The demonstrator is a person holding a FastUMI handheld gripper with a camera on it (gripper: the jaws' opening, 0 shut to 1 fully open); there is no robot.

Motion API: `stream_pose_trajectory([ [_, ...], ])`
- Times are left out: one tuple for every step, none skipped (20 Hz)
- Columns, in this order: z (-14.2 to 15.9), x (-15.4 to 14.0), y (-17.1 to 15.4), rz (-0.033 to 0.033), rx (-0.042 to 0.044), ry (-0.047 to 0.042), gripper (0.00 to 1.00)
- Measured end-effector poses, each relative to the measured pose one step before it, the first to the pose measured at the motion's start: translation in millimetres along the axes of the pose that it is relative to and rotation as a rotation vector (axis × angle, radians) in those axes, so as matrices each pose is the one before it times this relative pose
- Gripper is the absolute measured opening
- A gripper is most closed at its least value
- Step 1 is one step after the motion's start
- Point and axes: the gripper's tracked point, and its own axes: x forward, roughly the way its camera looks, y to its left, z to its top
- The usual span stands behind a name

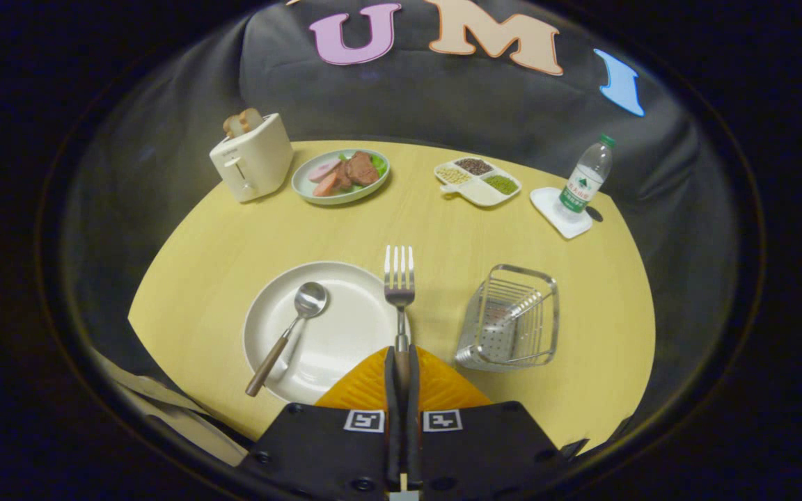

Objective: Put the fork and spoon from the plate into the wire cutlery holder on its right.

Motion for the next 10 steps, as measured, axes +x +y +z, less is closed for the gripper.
stream_pose_trajectory([
  [3.36, -3.17, -8.06, -0.00435, 0.00564, 0.00114, 0.06],
  [1.88, -2.95, -7.95, -0.00711, 0.00384, 0.00107, 0.06],
  [2.02, -2.79, -9.14, -0.00947, 0.00014, 0.00215, 0.06],
  [0.62, -1.54, -9.78, -0.00995, -0.00187, 0.00786, 0.06],
  [0.72, -1.47, -8.78, -0.00999, -0.00112, 0.00537, 0.06],
  [-1.94, -1.45, -7.82, -0.00585, -0.00243, 0.01346, 0.06],
  [-1.44, -0.51, -7.32, -0.0068, -0.00243, 0.01438, 0.06],
  [-3.23, 0.38, -6.92, -0.00886, -0.00097, 0.01638, 0.06],
  [-3.1, -0.21, -5.85, -0.00697, 0.00235, 0.01561, 0.06],
  [-3.0, 1.27, -4.47, -0.00573, 0.00636, 0.01069, 0.06],
])
